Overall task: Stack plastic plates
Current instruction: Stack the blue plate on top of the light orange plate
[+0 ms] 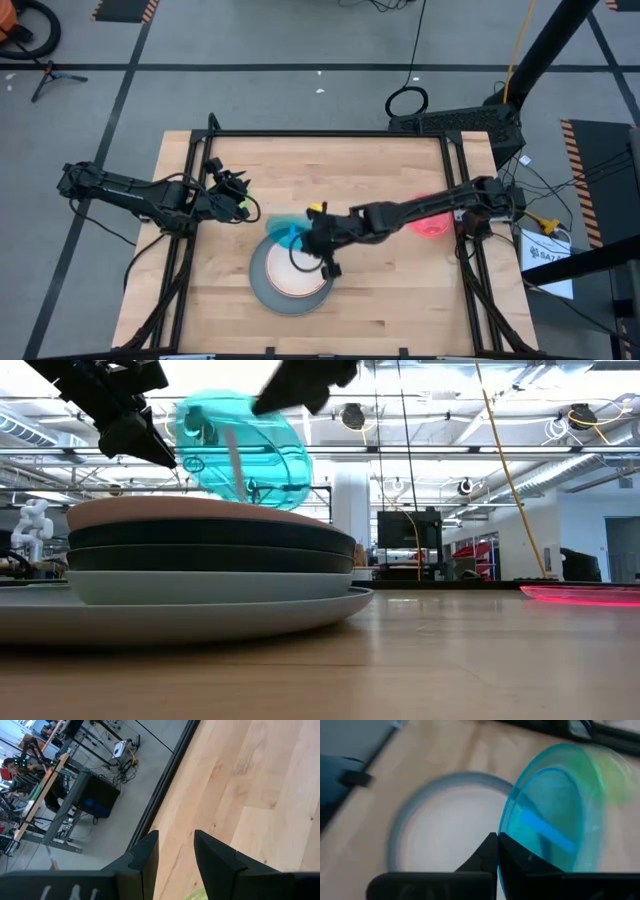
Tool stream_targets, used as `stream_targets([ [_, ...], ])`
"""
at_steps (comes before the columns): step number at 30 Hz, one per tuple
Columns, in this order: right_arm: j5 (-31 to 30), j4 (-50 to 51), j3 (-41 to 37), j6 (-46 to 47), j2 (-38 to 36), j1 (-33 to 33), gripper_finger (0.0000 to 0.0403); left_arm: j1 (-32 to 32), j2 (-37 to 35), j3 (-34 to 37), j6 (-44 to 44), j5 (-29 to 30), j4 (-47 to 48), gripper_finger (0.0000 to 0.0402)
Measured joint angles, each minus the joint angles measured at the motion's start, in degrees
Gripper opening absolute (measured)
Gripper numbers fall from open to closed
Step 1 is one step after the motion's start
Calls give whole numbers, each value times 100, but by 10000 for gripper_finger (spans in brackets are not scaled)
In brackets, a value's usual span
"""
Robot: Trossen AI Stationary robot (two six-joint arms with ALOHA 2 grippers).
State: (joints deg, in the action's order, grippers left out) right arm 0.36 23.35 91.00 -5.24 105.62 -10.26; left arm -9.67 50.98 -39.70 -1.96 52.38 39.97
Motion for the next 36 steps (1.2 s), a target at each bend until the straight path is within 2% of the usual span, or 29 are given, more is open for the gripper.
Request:
stream_targets([
  [10,367,-303,0,-148,4,-288,2,0,0,0,4,0,2,131],
  [20,1497,-114,0,315,4,-314,2,0,0,0,4,0,2,131],
  [29,1472,20,0,316,4,-378,10,1,-1,0,2,0,2,131],
  [33,1172,181,0,403,4,-374,11,0,-1,0,2,0,2,131],
  [36,1167,215,0,466,4,-374,18,0,-2,0,2,0,4,131],
])
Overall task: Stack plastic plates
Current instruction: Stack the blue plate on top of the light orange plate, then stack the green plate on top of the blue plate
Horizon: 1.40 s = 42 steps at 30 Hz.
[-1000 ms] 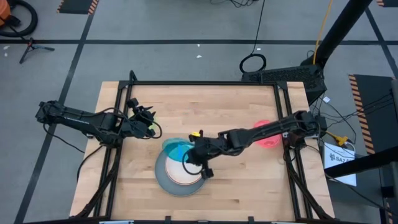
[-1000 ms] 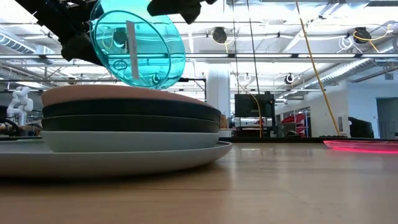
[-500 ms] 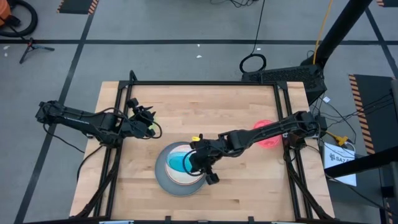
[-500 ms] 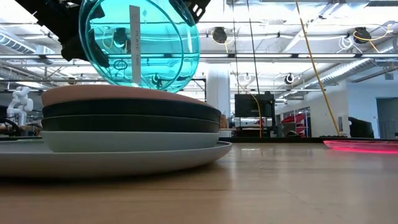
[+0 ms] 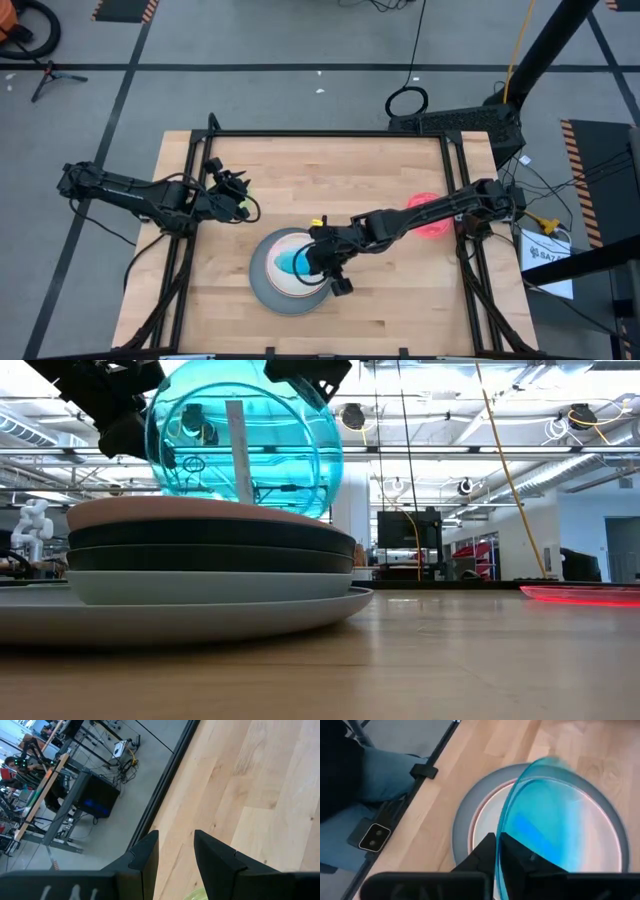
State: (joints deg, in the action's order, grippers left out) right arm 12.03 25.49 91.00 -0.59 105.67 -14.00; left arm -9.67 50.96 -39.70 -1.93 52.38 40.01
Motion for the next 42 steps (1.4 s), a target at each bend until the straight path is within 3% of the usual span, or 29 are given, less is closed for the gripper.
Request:
stream_targets([
  [16,1,-12,0,189,0,33,99,0,0,0,-4,0,-2,131],
  [42,-125,536,-2,290,0,239,102,0,1,0,-32,0,-2,131],
])
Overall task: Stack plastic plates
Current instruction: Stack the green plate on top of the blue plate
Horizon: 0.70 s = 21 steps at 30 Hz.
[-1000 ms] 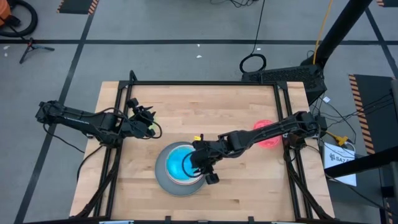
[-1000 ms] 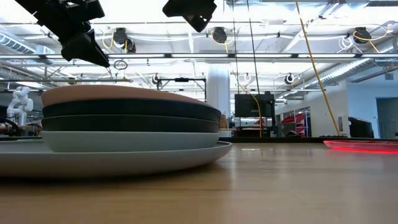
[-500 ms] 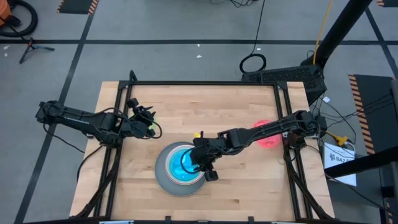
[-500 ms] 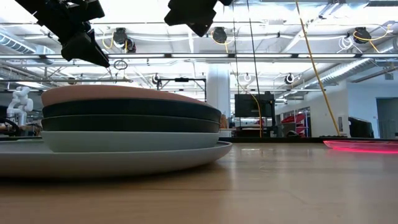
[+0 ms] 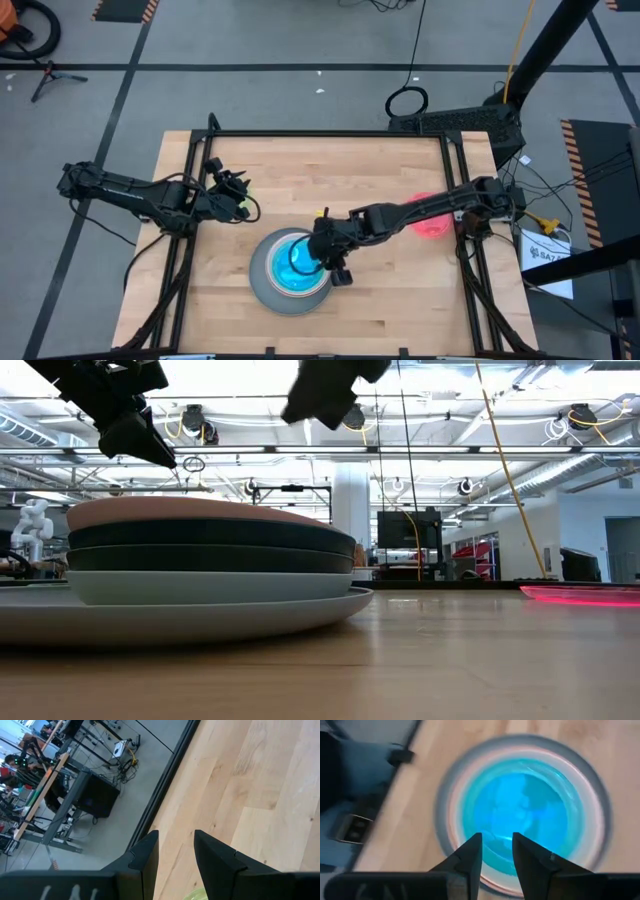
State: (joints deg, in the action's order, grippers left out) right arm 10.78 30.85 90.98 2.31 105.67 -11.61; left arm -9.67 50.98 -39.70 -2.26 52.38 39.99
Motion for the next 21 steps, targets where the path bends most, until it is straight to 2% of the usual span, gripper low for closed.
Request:
stream_targets([
  [6,-611,1048,0,-138,-31,98,102,1,0,0,-197,-119,8,131],
  [8,-858,1524,0,-147,-49,117,102,8,1,0,-461,-550,13,131],
  [10,-1068,1992,-2,-147,-65,128,102,76,59,0,-832,-1218,9,131],
  [12,-1245,2159,-79,-197,-103,130,102,193,240,0,-1121,-1711,50,131],
  [15,-1407,1813,-533,-398,-411,145,102,435,641,2,-1476,-1913,338,131],
  [17,-1421,1314,-1014,-460,-743,193,102,649,991,2,-1620,-2044,452,131],
  [21,-1851,157,-2049,-492,-1486,340,102,1053,1702,7,-1769,-2580,447,131],
])
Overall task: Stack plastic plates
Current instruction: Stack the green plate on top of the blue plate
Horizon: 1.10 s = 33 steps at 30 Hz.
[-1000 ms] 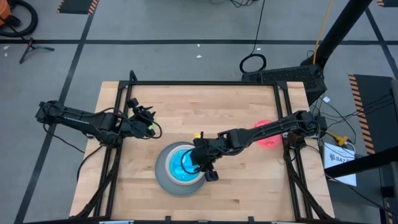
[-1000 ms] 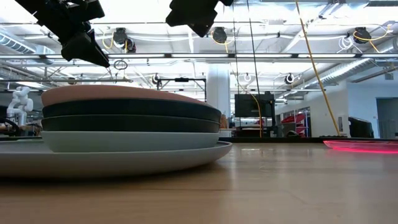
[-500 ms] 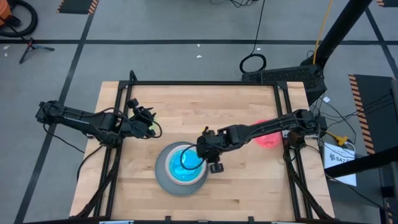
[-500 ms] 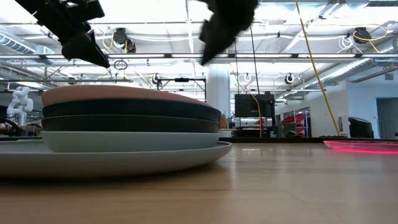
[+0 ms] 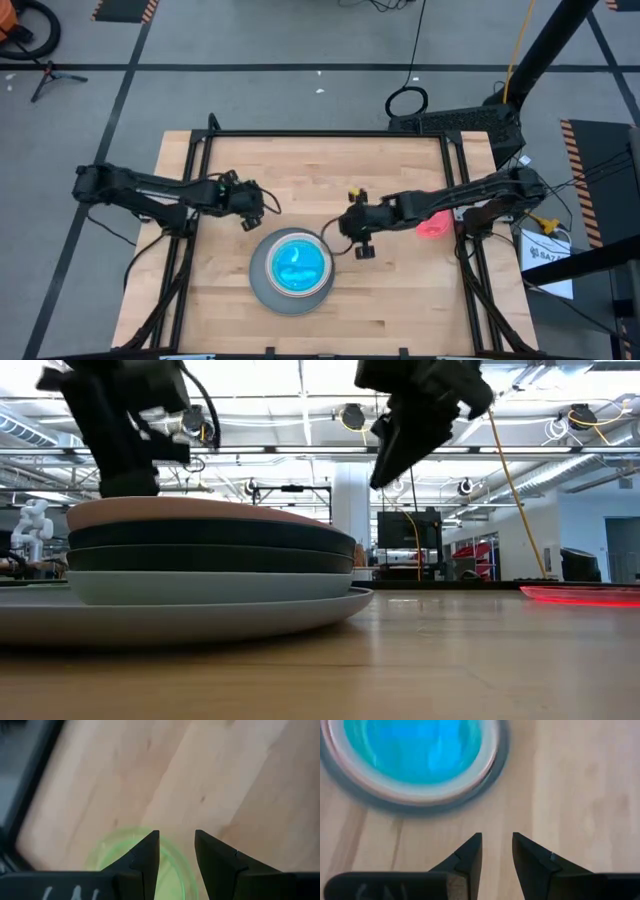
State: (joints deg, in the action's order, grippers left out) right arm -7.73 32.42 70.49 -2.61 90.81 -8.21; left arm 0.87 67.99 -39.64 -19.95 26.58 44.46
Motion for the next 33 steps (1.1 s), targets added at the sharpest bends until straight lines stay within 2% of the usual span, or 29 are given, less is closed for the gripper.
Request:
stream_targets([
  [6,5,-2204,-1236,-479,-975,162,102,518,913,0,-445,-200,-89,131],
  [13,27,-3451,-1866,-966,-1427,199,102,695,1366,-4,-823,-447,-148,131],
  [21,25,-3836,-2085,-1016,-1405,204,102,742,1595,-7,-1196,-653,-166,131],
  [33,27,-3870,-2085,-680,-1373,203,102,750,1601,32,-1690,-260,-147,131],
])
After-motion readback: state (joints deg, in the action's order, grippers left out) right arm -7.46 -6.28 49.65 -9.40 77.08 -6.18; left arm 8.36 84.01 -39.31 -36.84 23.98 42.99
